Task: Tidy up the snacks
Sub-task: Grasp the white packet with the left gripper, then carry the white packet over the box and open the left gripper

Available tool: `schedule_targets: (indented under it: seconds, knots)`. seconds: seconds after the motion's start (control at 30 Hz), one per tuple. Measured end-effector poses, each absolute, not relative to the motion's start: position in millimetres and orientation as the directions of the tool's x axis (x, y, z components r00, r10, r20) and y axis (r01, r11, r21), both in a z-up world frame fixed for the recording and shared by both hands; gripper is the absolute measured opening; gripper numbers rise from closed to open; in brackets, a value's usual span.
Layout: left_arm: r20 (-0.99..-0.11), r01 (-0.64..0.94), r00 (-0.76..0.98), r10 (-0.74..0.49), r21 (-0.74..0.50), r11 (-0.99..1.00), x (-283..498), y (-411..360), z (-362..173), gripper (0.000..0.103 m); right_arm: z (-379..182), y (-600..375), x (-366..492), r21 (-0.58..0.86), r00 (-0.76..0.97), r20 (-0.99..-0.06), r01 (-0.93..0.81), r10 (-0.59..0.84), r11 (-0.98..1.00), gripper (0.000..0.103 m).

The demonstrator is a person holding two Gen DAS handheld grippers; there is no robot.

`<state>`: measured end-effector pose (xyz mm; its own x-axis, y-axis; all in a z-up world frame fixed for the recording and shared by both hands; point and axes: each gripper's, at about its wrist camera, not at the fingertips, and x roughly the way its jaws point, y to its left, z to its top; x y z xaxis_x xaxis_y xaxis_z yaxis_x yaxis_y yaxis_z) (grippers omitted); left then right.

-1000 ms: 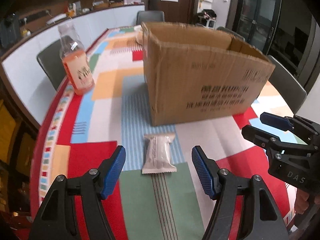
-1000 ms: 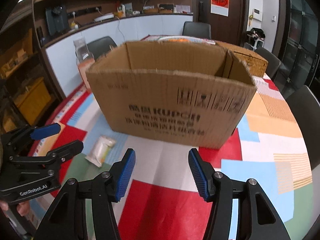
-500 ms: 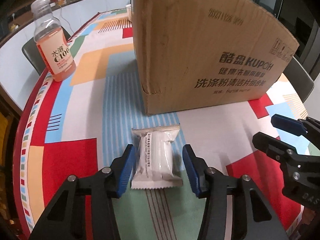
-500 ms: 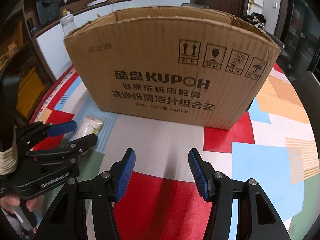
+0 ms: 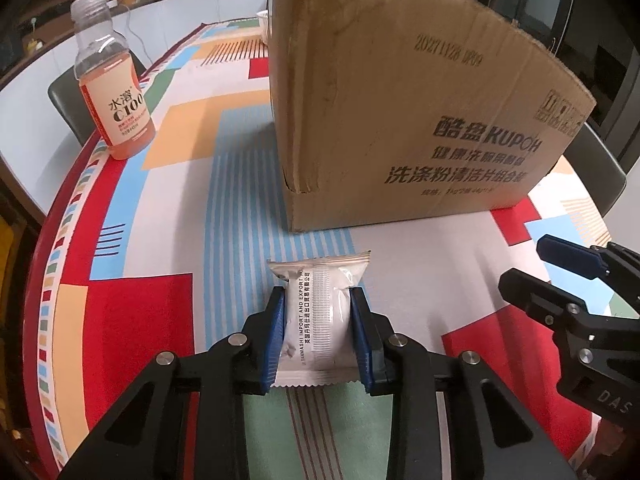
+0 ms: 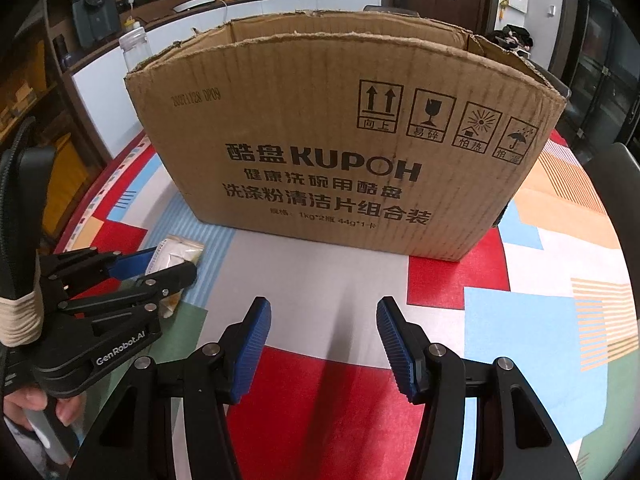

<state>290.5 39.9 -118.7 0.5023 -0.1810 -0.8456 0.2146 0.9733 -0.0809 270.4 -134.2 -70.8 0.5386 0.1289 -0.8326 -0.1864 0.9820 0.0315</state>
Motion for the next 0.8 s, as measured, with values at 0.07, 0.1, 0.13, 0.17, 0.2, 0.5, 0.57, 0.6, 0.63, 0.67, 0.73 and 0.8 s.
schedule_targets:
  seconds: [0.07, 0.1, 0.13, 0.17, 0.2, 0.5, 0.57, 0.6, 0.63, 0.67, 0.73, 0.8]
  knots:
    - [-0.841, 0.212, 0.509, -0.182, -0.082, 0.974, 285.5, 39.1, -113.4, 0.031, -68.1, -135.2, 269.1, 0.040, 0.541, -0.830, -0.188, 0.137, 0.981, 0.056]
    - [-0.839, 0.211, 0.513, -0.183, -0.083, 0.974, 283.4, 38.9, -111.5, 0.031, -66.3, -136.0, 268.2, 0.044, 0.543, -0.828, -0.189, 0.141, 0.981, 0.056]
    - [-0.835, 0.211, 0.518, -0.184, -0.084, 0.974, 280.5, 38.4, -108.1, 0.031, -64.4, -137.1, 267.1, 0.049, 0.545, -0.825, -0.189, 0.147, 0.981, 0.056]
    - [-0.832, 0.212, 0.522, -0.187, -0.086, 0.974, 278.6, 38.7, -105.6, 0.031, -62.6, -138.1, 266.1, 0.054, 0.548, -0.823, -0.190, 0.151, 0.980, 0.056]
    - [-0.829, 0.212, 0.526, -0.189, -0.088, 0.973, 277.3, 38.8, -103.9, 0.031, -60.8, -137.8, 265.2, 0.056, 0.550, -0.821, -0.190, 0.153, 0.980, 0.056]
    - [-0.782, 0.210, 0.589, -0.203, -0.094, 0.973, 259.4, 37.4, -71.0, 0.031, -40.1, -142.7, 254.3, 0.066, 0.589, -0.791, -0.191, 0.169, 0.979, 0.056]
    - [-0.769, 0.211, 0.607, -0.203, -0.090, 0.973, 254.4, 35.8, -61.4, 0.031, -32.8, -143.7, 250.7, 0.062, 0.604, -0.779, -0.193, 0.169, 0.979, 0.056]
    - [-0.762, 0.212, 0.615, -0.204, -0.089, 0.973, 252.3, 35.1, -57.3, 0.031, -28.5, -144.4, 248.6, 0.061, 0.613, -0.772, -0.193, 0.169, 0.979, 0.056]
    - [-0.755, 0.213, 0.623, -0.205, -0.088, 0.973, 250.0, 34.8, -52.6, 0.031, -24.6, -144.8, 247.1, 0.060, 0.621, -0.765, -0.193, 0.169, 0.979, 0.056]
    - [-0.748, 0.216, 0.631, -0.208, -0.088, 0.972, 247.9, 34.4, -47.7, 0.031, -21.1, -146.4, 245.8, 0.059, 0.629, -0.759, -0.192, 0.169, 0.980, 0.056]
    - [-0.733, 0.221, 0.645, -0.214, -0.089, 0.971, 244.4, 32.7, -39.5, 0.031, -12.6, -147.9, 242.9, 0.053, 0.648, -0.743, -0.188, 0.164, 0.981, 0.056]
    - [-0.713, 0.227, 0.666, -0.219, -0.087, 0.970, 240.7, 30.9, -29.0, 0.031, -3.1, -150.3, 240.4, 0.051, 0.668, -0.726, -0.185, 0.164, 0.981, 0.056]
